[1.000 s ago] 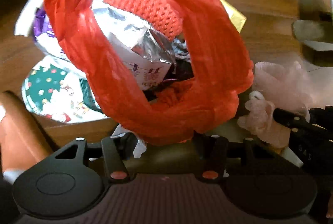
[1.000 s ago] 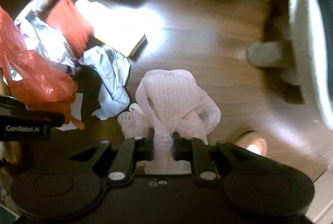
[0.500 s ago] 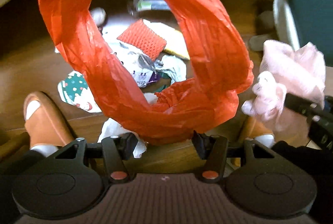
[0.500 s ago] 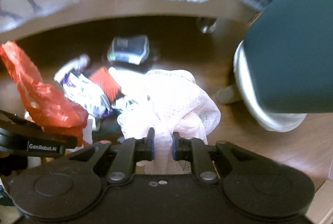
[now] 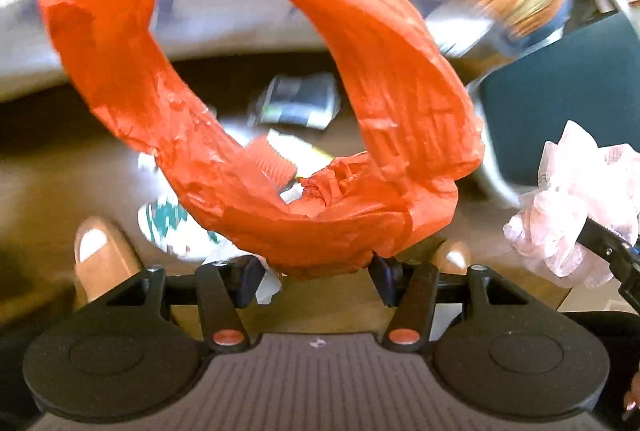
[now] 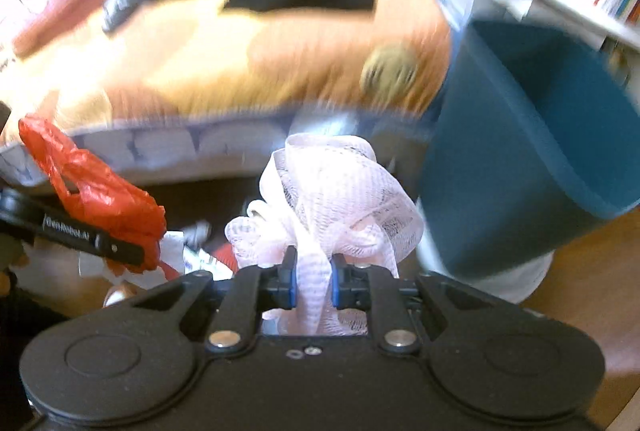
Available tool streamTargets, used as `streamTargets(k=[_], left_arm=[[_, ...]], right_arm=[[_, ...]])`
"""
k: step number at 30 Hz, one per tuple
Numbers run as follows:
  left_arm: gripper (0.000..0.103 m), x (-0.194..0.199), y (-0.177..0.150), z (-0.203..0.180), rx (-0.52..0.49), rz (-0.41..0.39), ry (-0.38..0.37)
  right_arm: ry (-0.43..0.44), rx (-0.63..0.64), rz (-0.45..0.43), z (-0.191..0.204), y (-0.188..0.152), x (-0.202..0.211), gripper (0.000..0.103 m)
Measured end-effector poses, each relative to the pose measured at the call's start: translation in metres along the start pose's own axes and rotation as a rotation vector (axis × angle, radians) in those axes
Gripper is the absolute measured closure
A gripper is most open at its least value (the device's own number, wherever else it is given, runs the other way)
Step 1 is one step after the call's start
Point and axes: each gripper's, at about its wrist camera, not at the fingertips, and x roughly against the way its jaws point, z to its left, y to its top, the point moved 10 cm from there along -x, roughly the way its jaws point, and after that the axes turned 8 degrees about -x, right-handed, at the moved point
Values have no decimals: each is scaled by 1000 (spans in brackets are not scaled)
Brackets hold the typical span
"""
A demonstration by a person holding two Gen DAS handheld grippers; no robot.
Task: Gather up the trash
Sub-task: 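Carry the red bag and pink mesh bag up to the teal wastebasket with both tools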
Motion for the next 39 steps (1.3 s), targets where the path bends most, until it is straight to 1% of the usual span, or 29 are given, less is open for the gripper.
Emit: streamTargets(k=[2,5,7,9,12,15,18,20,24,25,27,28,29,34,37,39], left_arm=[[48,24,16,-17,-37,-38,-10],[48,60,46,-56,-111,-114,-37],[48,78,65,-86,-166,-155,-51],[48,95,85,-122,-236,-191,-67],[48,111,112,-179,-332,-229,-90],[48,119,138,-237,-426,-259,-109],[48,120,163,-294,-492,-280,-139],[48,111,172,-331,-517,-285,-160],[48,92,190,-393,-552,-287,-198],[48,87,188,-402,-560,-283,-200],[48,66,199,-420,-577,-272,-183],[48,63,197,-422,-581,-262,-173],[48,48,201,-425,-579,-244,-162],[48,3,198,-426,-573,-157,-105],[47,-22,197,-427,-580,-113,-87],[47,-31,190,-422,-582,-80,-73]], right_arm=[[0,7,-57,-12,18,27,89],[-17,1,-139,-33,46,63,88],[-33,-10,-180,-50,63,74,88],[-75,-18,-222,-72,82,83,88],[-125,-53,-247,-103,96,86,88],[-177,-80,-257,-140,101,91,88],[-197,-125,-240,-168,103,83,88],[-211,-143,-233,-184,103,76,88],[-223,-140,-215,-200,96,66,87],[-226,-141,-209,-204,94,65,87],[-227,-149,-193,-212,93,53,87],[-228,-155,-184,-215,92,49,87],[-227,-163,-173,-219,91,43,87],[-218,-159,-137,-226,86,23,86],[-207,-155,-121,-228,86,12,83],[-203,-155,-111,-229,85,6,80]])
